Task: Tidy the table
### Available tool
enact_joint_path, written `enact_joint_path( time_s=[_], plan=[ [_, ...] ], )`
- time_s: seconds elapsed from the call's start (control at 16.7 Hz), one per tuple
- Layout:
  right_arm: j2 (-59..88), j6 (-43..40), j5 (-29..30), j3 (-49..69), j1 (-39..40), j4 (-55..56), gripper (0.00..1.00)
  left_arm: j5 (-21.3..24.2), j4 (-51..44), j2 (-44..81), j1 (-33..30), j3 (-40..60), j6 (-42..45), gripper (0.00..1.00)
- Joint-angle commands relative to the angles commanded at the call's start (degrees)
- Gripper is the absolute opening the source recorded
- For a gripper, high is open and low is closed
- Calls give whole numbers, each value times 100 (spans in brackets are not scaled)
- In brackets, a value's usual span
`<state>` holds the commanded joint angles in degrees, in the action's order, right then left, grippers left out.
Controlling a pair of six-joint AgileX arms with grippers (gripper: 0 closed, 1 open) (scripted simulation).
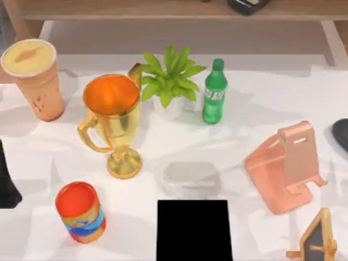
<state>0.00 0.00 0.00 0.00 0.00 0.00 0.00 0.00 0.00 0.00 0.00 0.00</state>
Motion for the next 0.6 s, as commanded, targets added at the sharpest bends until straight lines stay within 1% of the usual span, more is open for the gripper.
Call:
enact_joint_path(
  time_s=[0.18,0.3,0.42,0.6],
  plan=[
    [57,-21,-3,50,-2,-53,100,0,0,0,0,0,0,100],
    [356,-123,-14,319,-12,-310,100,0,0,0,0,0,0,100],
    [899,-289,-27,798,-26,-720,100,0,0,0,0,0,0,100],
    [2160,-631,-48,1845,-51,-1536,100,0,0,0,0,0,0,100]
  ],
)
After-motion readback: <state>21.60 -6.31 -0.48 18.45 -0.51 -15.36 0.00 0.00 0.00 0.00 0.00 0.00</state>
